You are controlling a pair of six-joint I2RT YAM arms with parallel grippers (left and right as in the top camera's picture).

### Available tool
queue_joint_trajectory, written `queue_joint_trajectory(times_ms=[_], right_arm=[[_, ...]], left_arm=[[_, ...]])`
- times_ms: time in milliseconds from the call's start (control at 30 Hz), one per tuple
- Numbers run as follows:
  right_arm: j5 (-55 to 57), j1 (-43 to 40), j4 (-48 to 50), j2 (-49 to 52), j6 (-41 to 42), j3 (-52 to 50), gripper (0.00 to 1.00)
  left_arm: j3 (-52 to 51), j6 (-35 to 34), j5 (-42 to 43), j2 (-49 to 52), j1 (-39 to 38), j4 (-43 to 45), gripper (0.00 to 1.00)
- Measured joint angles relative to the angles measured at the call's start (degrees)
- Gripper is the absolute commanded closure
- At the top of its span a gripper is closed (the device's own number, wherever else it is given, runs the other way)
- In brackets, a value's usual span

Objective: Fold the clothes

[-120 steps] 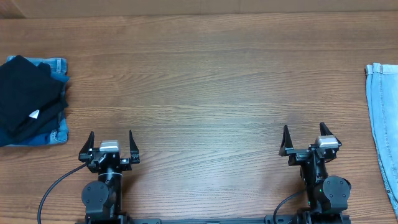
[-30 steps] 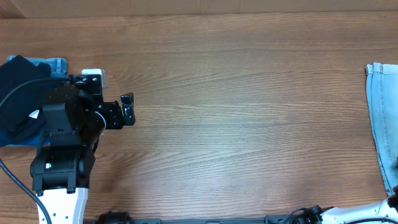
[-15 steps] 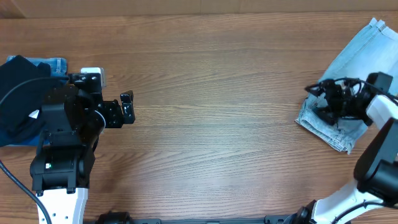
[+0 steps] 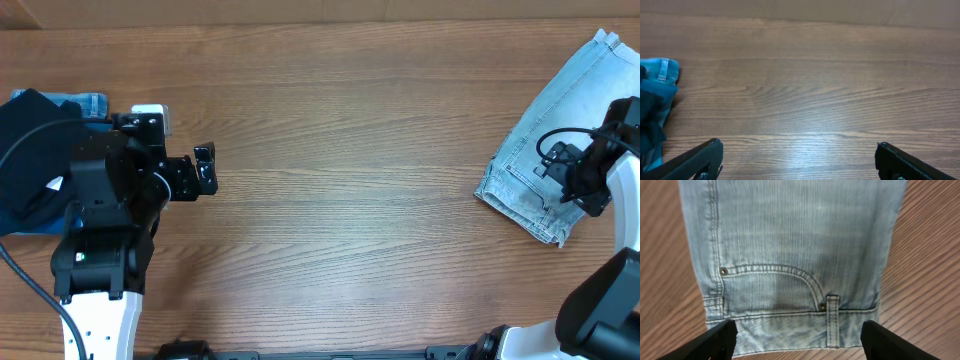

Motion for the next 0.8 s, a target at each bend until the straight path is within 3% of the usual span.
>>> queue_joint_trajectory(times_ms=[100, 233, 367, 400, 433, 500, 533, 700, 800], right_arm=[[-0.4, 5.1, 1.3, 0.6, -2.5, 0.0, 0.06], [0.8, 17.6, 2.9, 1.8, -7.9, 0.0, 0.05], [5.2, 18.9, 3.0, 8.7, -7.0, 0.0, 0.07], [6.8, 18.9, 2.9, 10.5, -6.6, 0.0, 0.14], [7.8, 18.9, 2.8, 11.2, -6.3, 0.0, 0.28], [10.1, 18.9, 2.2, 12.3, -5.4, 0.0, 0.85], [10.5, 18.9, 2.2, 12.5, -4.8, 0.0, 0.93], [9.8, 19.0, 1.6, 12.5, -3.7, 0.0, 0.96], [3.7, 19.6, 1.6, 12.5, -3.5, 0.7, 0.96]], left_arm=[[0.0, 0.0, 0.0, 1.8, 0.0, 0.2, 0.0], [0.0, 0.0, 0.0, 2.3, 0.0, 0.4, 0.0], [0.0, 0.0, 0.0, 2.3, 0.0, 0.4, 0.0], [0.0, 0.0, 0.0, 2.3, 0.0, 0.4, 0.0], [0.0, 0.0, 0.0, 2.3, 0.0, 0.4, 0.0], [0.0, 0.0, 0.0, 2.3, 0.0, 0.4, 0.0], [0.0, 0.0, 0.0, 2.3, 0.0, 0.4, 0.0], [0.0, 0.0, 0.0, 2.3, 0.0, 0.5, 0.0], [0.0, 0.0, 0.0, 2.3, 0.0, 0.6, 0.0]])
